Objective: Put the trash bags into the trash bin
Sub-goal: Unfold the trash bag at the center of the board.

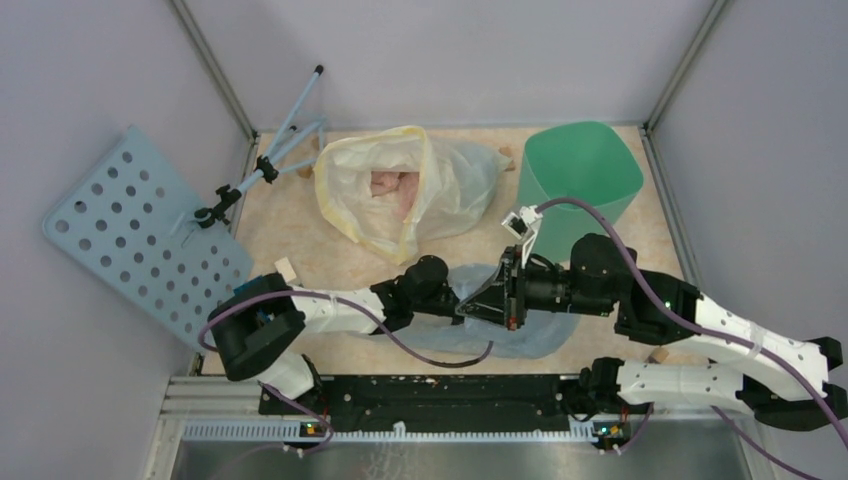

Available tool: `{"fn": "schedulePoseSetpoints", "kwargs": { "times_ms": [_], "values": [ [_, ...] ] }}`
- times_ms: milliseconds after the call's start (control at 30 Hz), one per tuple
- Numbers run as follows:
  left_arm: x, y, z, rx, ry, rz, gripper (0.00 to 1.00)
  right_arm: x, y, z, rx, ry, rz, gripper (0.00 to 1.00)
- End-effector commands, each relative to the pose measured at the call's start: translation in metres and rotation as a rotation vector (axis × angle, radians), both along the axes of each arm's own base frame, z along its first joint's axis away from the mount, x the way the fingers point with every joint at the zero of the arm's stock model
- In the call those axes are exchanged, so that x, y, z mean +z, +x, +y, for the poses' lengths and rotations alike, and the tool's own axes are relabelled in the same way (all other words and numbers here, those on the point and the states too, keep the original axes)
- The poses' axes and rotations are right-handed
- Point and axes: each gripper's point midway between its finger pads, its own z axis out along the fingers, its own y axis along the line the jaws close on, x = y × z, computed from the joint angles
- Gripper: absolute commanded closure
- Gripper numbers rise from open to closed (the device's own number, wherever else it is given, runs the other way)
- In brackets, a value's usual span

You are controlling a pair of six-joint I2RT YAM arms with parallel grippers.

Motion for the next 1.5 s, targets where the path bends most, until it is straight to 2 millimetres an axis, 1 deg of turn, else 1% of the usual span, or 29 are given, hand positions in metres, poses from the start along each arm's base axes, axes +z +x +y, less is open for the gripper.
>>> {"fn": "schedulePoseSetpoints", "kwargs": {
  "times_ms": [0, 67, 133, 200, 267, 367, 467, 667, 767, 833, 1033, 1167, 1267, 1400, 1467],
  "values": [
    [0.026, 0.004, -0.021, -0.010, -0.094, 0.089, 1.00, 0.029, -0.012, 0.003, 0.066, 0.087, -0.021, 1.00],
    [0.041, 0.004, -0.030, -0.019, -0.140, 0.122, 1.00, 0.029, -0.012, 0.004, 0.064, 0.091, -0.023, 1.00],
    [0.055, 0.006, -0.035, -0.012, -0.198, 0.130, 1.00, 0.030, -0.011, 0.005, 0.066, 0.098, -0.025, 1.00],
    [0.056, 0.008, -0.039, -0.015, -0.202, 0.130, 1.00, 0.033, -0.013, 0.005, 0.072, 0.107, -0.024, 1.00],
    [0.044, 0.013, -0.042, 0.004, -0.142, 0.148, 1.00, 0.038, -0.013, 0.004, 0.069, 0.119, -0.027, 1.00],
    [0.016, 0.024, -0.038, 0.093, -0.008, 0.199, 1.00, 0.050, -0.011, -0.003, 0.050, 0.147, -0.047, 1.00],
    [-0.007, 0.023, -0.025, 0.139, 0.104, 0.245, 1.00, 0.061, -0.008, -0.010, 0.023, 0.159, -0.073, 1.00],
    [-0.043, 0.018, -0.003, 0.177, 0.291, 0.296, 1.00, 0.078, -0.003, -0.020, -0.011, 0.169, -0.114, 1.00],
    [-0.062, 0.023, 0.010, 0.242, 0.431, 0.330, 1.00, 0.084, -0.002, -0.025, -0.026, 0.176, -0.126, 1.00],
    [-0.069, 0.029, 0.019, 0.297, 0.498, 0.328, 1.00, 0.087, 0.000, -0.029, -0.044, 0.177, -0.131, 1.00],
    [-0.068, 0.036, 0.042, 0.393, 0.567, 0.297, 1.00, 0.095, 0.004, -0.044, -0.095, 0.185, -0.149, 1.00],
    [-0.073, 0.039, 0.060, 0.453, 0.623, 0.273, 1.00, 0.102, 0.014, -0.061, -0.173, 0.183, -0.175, 1.00],
    [-0.073, 0.039, 0.069, 0.471, 0.627, 0.262, 1.00, 0.105, 0.021, -0.074, -0.230, 0.180, -0.188, 1.00],
    [-0.068, 0.038, 0.075, 0.487, 0.617, 0.248, 1.00, 0.102, 0.028, -0.086, -0.287, 0.172, -0.194, 1.00],
    [-0.053, 0.041, 0.074, 0.498, 0.565, 0.231, 1.00, 0.096, 0.032, -0.088, -0.311, 0.151, -0.196, 1.00]
  ]
}}
